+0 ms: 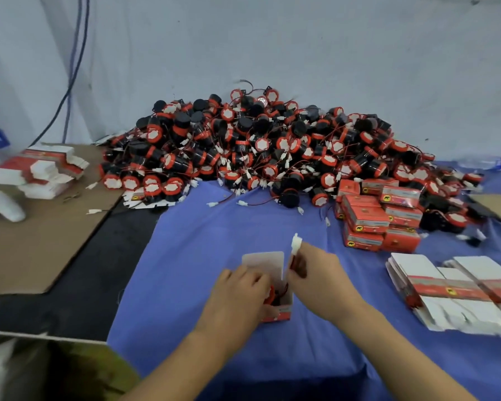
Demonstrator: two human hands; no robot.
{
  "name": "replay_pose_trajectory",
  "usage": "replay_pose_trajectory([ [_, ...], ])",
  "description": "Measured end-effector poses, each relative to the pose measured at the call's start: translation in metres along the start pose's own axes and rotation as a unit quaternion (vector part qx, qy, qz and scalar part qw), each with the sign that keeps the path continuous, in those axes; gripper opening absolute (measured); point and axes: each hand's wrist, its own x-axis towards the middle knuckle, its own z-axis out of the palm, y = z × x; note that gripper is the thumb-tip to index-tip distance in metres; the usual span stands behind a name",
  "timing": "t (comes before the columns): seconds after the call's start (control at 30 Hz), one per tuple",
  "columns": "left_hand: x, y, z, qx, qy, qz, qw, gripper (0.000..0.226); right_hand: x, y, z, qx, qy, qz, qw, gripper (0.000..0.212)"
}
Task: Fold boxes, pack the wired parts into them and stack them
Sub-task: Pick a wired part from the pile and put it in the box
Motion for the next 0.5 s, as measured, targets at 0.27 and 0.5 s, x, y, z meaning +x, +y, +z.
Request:
replay_pose_trajectory([
  [0.27, -0.026, 0.008, 0.031, -0.004, 0.01, -0.03, 0.999, 0.016, 0.004, -0.014, 0.015, -0.094, -0.027, -0.047, 0.994, 0.031],
  [0.5, -0.027, 0.009, 0.045, -0.046, 0.026, -0.073, 0.996, 0.04, 0.017, -0.026, 0.038, -0.117, -0.061, -0.012, 0.991, 0.031],
])
